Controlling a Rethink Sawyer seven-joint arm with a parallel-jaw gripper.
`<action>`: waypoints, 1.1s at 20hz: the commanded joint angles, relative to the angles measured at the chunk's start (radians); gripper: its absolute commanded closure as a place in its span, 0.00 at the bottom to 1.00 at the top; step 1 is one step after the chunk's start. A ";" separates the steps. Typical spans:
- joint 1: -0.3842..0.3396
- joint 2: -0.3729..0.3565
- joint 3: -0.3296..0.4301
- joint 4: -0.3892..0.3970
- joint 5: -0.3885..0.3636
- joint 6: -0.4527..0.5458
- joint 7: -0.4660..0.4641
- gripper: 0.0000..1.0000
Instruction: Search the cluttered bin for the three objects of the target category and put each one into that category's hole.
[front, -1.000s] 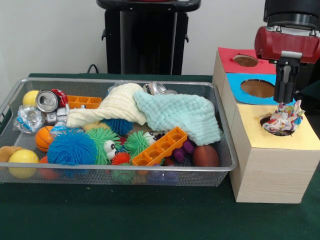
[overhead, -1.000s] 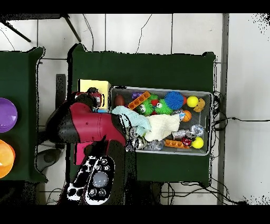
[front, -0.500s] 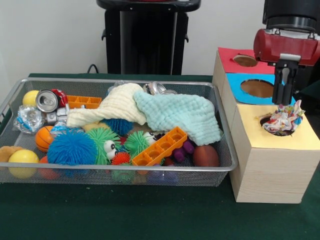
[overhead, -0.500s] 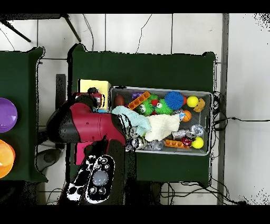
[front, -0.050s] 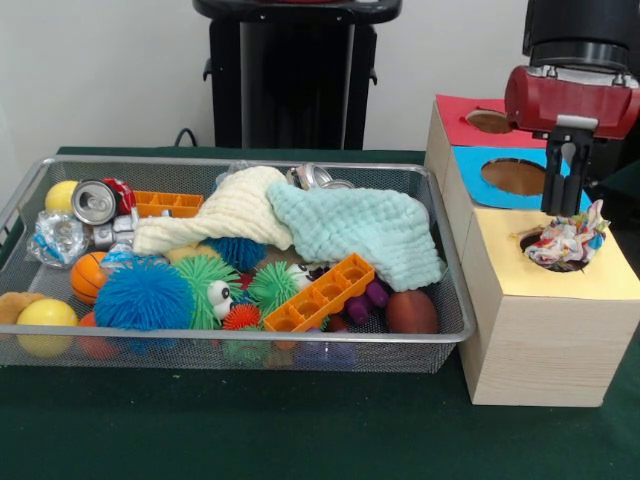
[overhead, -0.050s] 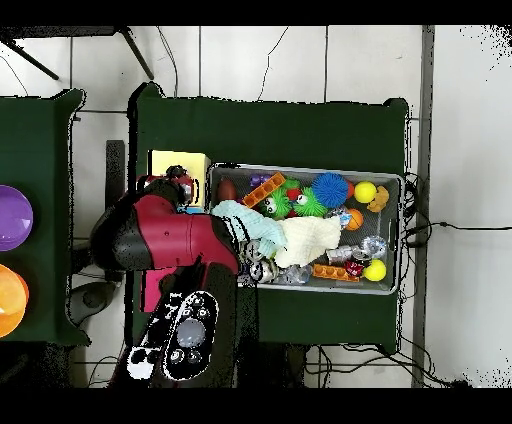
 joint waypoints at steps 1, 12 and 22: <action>-0.019 0.051 0.104 0.039 0.029 -0.058 0.200 1.00; -0.040 0.052 0.141 0.054 0.024 -0.094 0.202 1.00; -0.057 0.060 0.170 0.061 0.020 -0.099 0.194 1.00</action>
